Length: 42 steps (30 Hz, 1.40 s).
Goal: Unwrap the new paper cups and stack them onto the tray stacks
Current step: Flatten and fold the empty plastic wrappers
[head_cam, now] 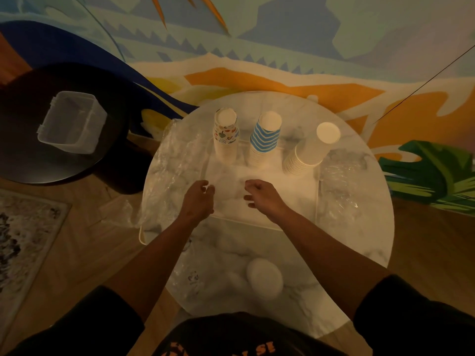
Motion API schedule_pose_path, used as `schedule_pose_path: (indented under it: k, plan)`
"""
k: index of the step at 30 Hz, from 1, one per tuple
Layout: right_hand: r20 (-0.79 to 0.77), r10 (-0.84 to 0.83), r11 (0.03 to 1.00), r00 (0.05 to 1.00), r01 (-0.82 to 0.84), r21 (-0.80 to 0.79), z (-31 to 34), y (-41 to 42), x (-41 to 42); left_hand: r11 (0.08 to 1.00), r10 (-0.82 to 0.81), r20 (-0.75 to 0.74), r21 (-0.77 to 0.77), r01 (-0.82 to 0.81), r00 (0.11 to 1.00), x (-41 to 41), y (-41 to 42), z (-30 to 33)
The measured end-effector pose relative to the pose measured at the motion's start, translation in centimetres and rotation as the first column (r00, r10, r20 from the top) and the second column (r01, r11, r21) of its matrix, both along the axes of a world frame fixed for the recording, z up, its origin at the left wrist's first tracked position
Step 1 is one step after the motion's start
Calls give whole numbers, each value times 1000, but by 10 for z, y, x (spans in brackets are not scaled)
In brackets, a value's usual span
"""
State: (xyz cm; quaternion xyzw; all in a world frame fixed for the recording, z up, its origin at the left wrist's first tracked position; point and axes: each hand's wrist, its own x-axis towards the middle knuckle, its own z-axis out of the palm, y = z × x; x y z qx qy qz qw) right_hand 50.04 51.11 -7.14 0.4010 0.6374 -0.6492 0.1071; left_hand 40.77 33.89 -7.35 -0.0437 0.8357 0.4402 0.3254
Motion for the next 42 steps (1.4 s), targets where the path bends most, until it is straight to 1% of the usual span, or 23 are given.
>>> schedule_pose_path:
  k: [3,6,8,11,15,19,22,24,26,29,34,38,42]
  plan:
    - [-33,42,999,999,-42,17,19,8,26,999,-33,-9,38,33,999,12,-12,13]
    - [-55,107,992,993,-103,75,34,11,63,985,-154,-43,76,157,987,35,-23,27]
    - [-59,146,980,987,-136,146,41,12,90,966,-232,-33,107,234,972,52,-29,36]
    - [-44,192,957,980,-177,229,49,9,129,930,-345,7,141,341,939,75,-34,46]
    - [11,204,945,979,-200,257,54,-5,173,886,-444,28,168,433,896,109,-35,51]
    - [82,226,908,971,-241,343,53,-21,203,834,-542,34,143,533,840,140,-36,44]
    - [124,210,900,970,-242,362,48,-34,216,801,-598,26,59,596,801,159,-39,34]
    - [156,208,897,966,-252,364,45,-42,221,799,-601,7,8,601,799,167,-38,30]
    - [150,188,902,971,-231,366,43,-48,224,822,-570,-7,-7,570,822,173,-36,29]
    - [114,150,902,982,-183,390,40,-54,225,860,-511,-1,13,511,860,179,-30,31]
    - [63,101,907,993,-117,404,35,-54,226,879,-477,-16,26,477,879,182,-26,34]
    - [52,101,899,994,-114,422,36,-52,224,890,-455,-9,36,455,890,182,-26,35]
    - [41,86,915,995,-95,392,35,-50,223,905,-424,14,54,423,906,182,-26,36]
